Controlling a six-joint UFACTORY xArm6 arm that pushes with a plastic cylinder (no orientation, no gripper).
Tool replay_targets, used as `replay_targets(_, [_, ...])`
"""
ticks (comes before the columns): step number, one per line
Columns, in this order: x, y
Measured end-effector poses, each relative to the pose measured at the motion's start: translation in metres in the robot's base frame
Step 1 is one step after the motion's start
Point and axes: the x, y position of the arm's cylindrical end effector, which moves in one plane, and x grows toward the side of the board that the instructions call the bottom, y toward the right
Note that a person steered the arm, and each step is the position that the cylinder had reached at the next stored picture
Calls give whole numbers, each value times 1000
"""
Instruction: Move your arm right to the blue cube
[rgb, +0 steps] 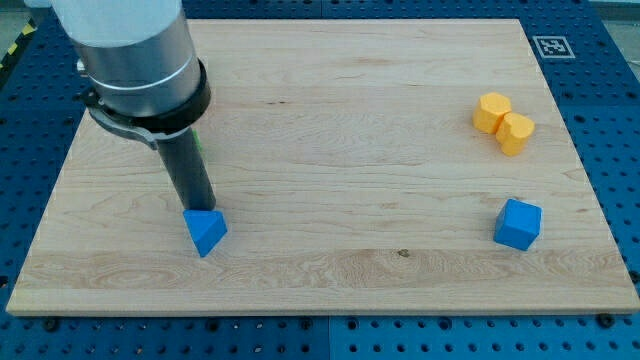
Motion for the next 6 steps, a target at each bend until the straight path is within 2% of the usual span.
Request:
replay_targets(1, [-16,24])
replay_targets(2, [-35,83])
replay_targets(3, [-46,157])
replay_targets(4, [-46,263])
replay_targets(5, [-33,371])
replay_targets(6, [20,455])
